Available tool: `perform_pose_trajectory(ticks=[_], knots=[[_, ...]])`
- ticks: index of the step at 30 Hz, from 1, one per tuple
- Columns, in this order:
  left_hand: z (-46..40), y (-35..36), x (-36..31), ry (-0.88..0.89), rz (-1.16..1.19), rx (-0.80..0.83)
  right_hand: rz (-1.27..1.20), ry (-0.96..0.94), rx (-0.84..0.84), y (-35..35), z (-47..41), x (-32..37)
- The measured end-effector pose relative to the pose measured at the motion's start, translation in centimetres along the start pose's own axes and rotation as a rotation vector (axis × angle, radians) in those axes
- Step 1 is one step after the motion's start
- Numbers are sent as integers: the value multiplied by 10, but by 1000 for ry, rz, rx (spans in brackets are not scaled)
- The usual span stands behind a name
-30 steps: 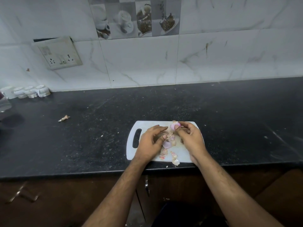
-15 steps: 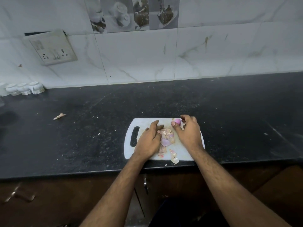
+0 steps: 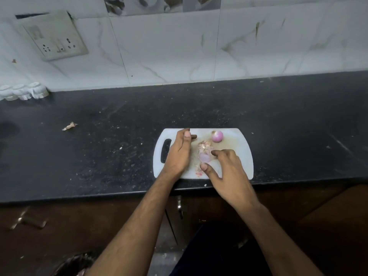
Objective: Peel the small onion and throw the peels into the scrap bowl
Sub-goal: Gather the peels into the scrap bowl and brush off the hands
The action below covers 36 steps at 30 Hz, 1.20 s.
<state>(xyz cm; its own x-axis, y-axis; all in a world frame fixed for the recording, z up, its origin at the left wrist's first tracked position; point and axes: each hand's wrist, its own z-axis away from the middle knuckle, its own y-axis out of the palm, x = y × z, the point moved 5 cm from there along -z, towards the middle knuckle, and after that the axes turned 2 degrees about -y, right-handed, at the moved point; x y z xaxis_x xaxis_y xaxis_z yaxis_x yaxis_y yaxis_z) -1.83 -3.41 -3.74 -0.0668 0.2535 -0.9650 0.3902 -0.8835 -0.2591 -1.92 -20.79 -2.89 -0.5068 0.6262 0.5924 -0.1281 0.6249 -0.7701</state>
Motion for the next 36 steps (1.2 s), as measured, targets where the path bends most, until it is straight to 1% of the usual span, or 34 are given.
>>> perform_pose_trajectory(ticks=[6,9,11,14,16,21,23,24,28,30,32,34,36], knots=[[-1,2,2,24,-75,15,-8,-182,196,-8,14,-13],[-1,3,1,48,-102,0,34,-310,185,-3,15,-11],[-1,3,1,65,-102,-8,25,-359,176,1,15,-9],[1,3,0,98,-119,-35,-22,-400,176,5,15,-8],[2,3,-1,116,-136,-55,-16,-418,153,6,13,-7],[3,2,-2,142,-136,-84,-35,-457,163,5,5,-1],[3,2,-2,138,-130,-90,-81,-430,159,4,1,0],[3,1,-2,139,-129,-94,-123,-381,153,4,-1,0],[2,1,-1,151,-128,-94,-355,-42,52,2,-18,-10],[2,1,-1,153,-130,-84,-432,83,-26,0,-28,-15],[2,1,-1,147,-115,-78,-439,111,-103,-1,-36,-16],[1,-1,0,140,-77,-82,-372,53,-126,-2,-37,-12],[1,-2,2,135,-37,-92,-351,-39,-115,-1,-31,-8]])
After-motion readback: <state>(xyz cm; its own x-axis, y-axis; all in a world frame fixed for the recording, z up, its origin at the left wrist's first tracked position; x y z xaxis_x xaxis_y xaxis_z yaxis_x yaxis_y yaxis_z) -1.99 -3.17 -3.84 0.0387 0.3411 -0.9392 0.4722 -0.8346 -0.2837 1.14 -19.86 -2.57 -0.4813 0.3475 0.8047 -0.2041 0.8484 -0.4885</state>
